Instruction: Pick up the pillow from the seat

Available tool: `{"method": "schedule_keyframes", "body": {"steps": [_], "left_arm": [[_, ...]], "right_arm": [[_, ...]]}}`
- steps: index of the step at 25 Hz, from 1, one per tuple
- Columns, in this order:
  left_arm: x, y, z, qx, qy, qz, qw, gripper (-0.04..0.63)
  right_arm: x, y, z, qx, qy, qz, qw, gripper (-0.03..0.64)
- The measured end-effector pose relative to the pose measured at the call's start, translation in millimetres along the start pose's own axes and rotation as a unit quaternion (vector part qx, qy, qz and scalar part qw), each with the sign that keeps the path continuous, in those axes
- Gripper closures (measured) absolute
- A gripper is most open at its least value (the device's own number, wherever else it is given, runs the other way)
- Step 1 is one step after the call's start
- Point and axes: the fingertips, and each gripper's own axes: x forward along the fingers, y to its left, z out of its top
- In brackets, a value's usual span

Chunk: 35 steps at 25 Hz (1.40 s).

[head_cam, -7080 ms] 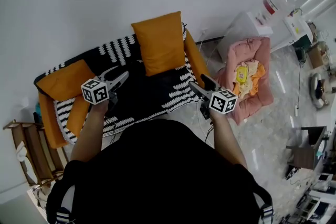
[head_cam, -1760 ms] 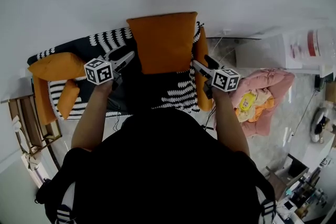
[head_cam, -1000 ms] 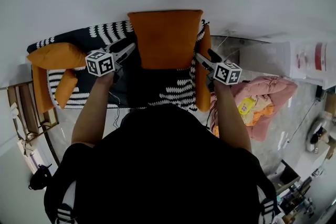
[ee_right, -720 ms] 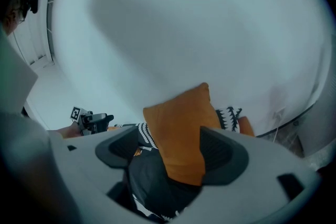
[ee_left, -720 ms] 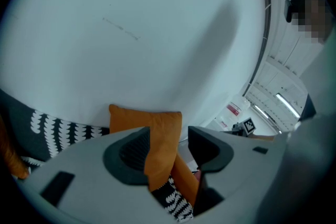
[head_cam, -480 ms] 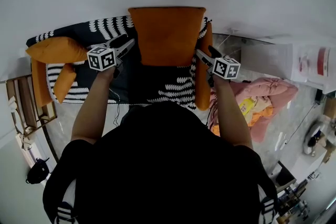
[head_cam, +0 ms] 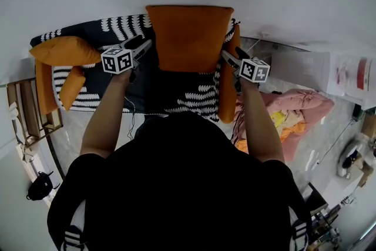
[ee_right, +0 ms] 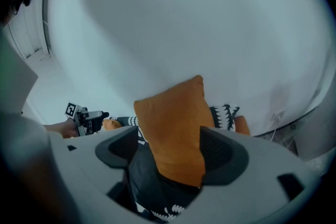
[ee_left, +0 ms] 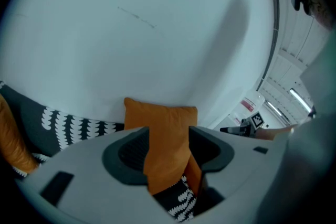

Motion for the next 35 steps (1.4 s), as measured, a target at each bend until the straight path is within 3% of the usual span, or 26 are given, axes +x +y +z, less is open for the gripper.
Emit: {"method": "schedule_keyframes", "body": {"steps": [14, 35], "left_arm": [[24, 13, 7, 0.000, -0.011, 0.013, 0.9999, 0.337], [56, 48, 24, -0.025, -0.018, 0.027, 0.9992, 0.290]], "right_arm": [[20, -19, 1, -0.017, 0.031, -0.005, 0.999, 0.251], [52, -35, 38, -0.005, 0.016, -0.009, 1.000, 0.250]]}}
